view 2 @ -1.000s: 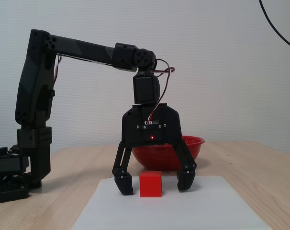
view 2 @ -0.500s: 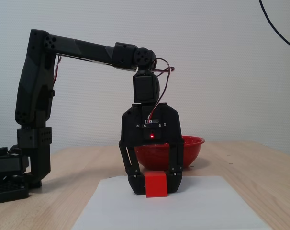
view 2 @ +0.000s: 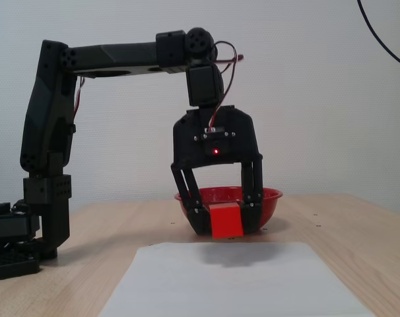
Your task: Grasp the red cube and put it in the red bowl.
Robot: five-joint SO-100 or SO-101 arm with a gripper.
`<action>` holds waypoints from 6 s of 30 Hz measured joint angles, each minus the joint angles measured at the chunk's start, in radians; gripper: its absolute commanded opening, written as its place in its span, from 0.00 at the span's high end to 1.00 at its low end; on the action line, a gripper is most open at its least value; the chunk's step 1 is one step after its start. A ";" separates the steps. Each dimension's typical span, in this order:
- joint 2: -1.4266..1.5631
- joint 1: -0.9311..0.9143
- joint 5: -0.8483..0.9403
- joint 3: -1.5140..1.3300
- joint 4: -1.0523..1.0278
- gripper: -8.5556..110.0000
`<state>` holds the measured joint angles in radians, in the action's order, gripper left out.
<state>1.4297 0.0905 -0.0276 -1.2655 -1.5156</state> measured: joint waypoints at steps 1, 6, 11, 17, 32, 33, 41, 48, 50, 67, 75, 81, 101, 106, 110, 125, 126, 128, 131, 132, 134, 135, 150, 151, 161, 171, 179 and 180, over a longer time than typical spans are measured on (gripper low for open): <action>0.000 0.000 0.008 0.005 -0.009 0.93; 0.000 -0.031 0.011 0.040 -0.032 0.93; 0.003 -0.098 0.026 0.095 -0.060 0.93; 0.011 -0.202 0.032 0.150 -0.097 0.93; 0.012 -0.489 0.032 0.367 -0.137 0.93; 0.012 -0.503 0.032 0.373 -0.135 0.93; -0.003 -0.588 0.031 0.377 -0.043 0.93; -0.060 -0.627 0.017 0.353 0.126 0.85; -0.060 -0.632 0.015 0.331 0.155 0.81; -0.072 -0.632 0.015 0.301 0.193 0.74; -0.072 -0.630 0.018 0.302 0.164 0.93; -0.071 -0.623 0.046 0.302 0.094 0.93; 0.324 -0.466 0.052 0.075 0.058 0.93; 0.479 -0.397 0.051 -0.077 0.118 0.93; 0.592 -0.344 0.051 -0.190 0.152 0.93; 0.980 -0.186 0.052 -0.742 0.526 0.93; 1.003 -0.173 0.052 -0.779 0.551 0.93; 1.046 -0.153 0.054 -0.845 0.594 0.93; 1.104 -0.155 0.054 -0.948 0.666 0.93; 1.129 -0.153 0.052 -0.988 0.698 0.93; 1.177 -0.143 0.052 -1.068 0.755 0.93; 1.200 -0.141 0.052 -1.098 0.775 0.93; 1.546 -0.143 0.052 -1.617 1.109 0.93; 1.565 -0.144 0.052 -1.632 1.111 0.93; 1.724 -0.166 0.052 -1.833 1.232 0.93; 1.819 -0.190 0.117 -1.833 0.965 0.93; 1.852 -0.202 0.117 -1.833 0.811 0.93; 1.853 -0.202 0.117 -1.833 0.801 0.93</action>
<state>3.2827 -0.1120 0.0890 -3.0986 -0.7148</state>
